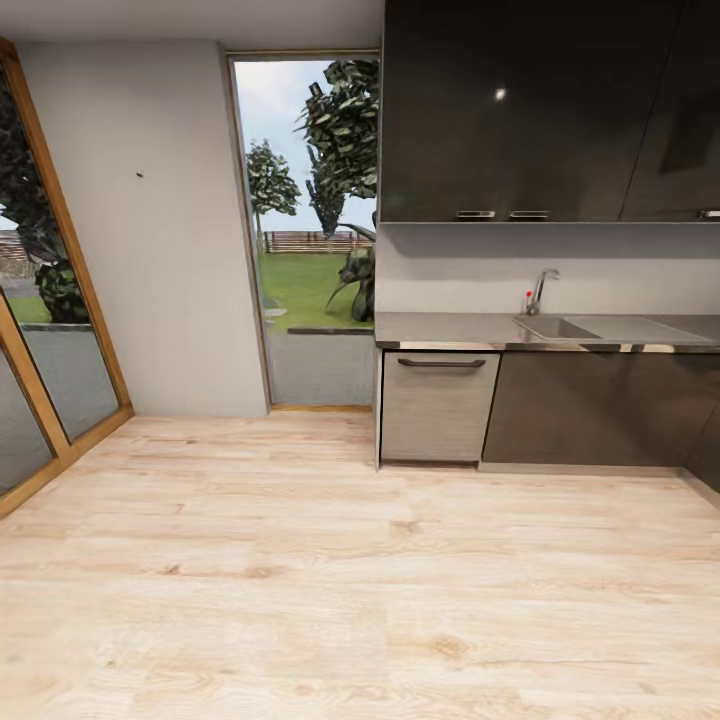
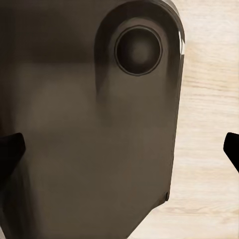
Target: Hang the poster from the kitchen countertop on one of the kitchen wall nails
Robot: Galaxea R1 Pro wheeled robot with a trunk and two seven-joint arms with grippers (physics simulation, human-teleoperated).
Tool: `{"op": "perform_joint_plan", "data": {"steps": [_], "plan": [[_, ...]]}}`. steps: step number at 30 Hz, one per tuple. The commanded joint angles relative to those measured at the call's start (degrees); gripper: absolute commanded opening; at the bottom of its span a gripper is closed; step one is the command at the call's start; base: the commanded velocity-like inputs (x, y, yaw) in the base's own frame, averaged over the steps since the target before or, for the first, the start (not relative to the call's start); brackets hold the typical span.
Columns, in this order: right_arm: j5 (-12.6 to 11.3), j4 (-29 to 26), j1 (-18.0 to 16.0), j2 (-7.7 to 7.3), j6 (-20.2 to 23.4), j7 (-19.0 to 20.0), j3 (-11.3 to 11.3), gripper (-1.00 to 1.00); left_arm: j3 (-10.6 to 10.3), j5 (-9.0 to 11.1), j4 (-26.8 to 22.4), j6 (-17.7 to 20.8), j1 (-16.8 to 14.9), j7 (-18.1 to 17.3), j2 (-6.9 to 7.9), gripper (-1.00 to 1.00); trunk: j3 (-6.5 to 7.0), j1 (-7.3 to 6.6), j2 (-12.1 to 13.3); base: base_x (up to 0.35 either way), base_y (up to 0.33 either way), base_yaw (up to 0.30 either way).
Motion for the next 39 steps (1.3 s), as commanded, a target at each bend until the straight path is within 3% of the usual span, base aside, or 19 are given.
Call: {"op": "perform_joint_plan", "data": {"steps": [1, 13, 14, 16, 20, 25, 39], "plan": [[0.0, 0.0, 0.0, 0.00, 0.0, 0.1, 0.0, 1.00, -0.1, 0.0, -0.1, 0.0, 0.0, 0.0, 0.00, 1.00, -0.04, 0.00, 0.0, 0.000, 0.000, 0.000], [0.1, -3.1, -3.4, -1.04, -3.0, -0.6, -0.3, 1.00, 0.5, -0.2, -3.3, -3.2, 2.2, 0.2, -0.27, 1.00, -0.04, 0.00, 0.0, 0.000, 0.000, 0.000], [0.1, -24.3, -4.1, -1.05, -7.5, -0.6, -0.3, 1.00, 0.5, -0.2, -28.7, -6.3, 2.2, 0.2, -0.30, 1.00, -0.04, 0.00, 0.0, 0.000, 0.000, 0.000], [0.1, -29.2, -4.1, -1.05, -7.7, -0.6, -0.3, 1.00, 0.5, -0.2, -34.7, -6.4, 2.3, 0.1, -0.32, 1.00, -0.04, 0.00, 0.0, 0.000, 0.000, 0.000], [0.2, -32.8, -4.1, -1.11, -7.9, -0.8, -0.2, 1.00, 0.6, -0.2, -38.8, -6.5, 2.3, 0.0, -0.28, 1.00, -0.04, 0.00, 0.0, 0.000, 0.000, 0.000], [0.4, -32.7, -3.9, -1.67, -7.9, -0.8, -0.1, 1.00, 0.7, -0.1, -38.8, -6.3, 2.3, -0.2, -0.12, 1.00, -0.04, 0.00, 0.0, 0.088, 0.000, -0.003], [0.5, -32.4, -3.9, -2.10, -7.8, -0.8, -0.1, 1.00, 0.8, -0.1, -38.8, -6.2, 2.3, -0.3, 0.53, 1.00, 0.11, 0.00, 0.0, 0.316, -0.069, -0.137]]}}
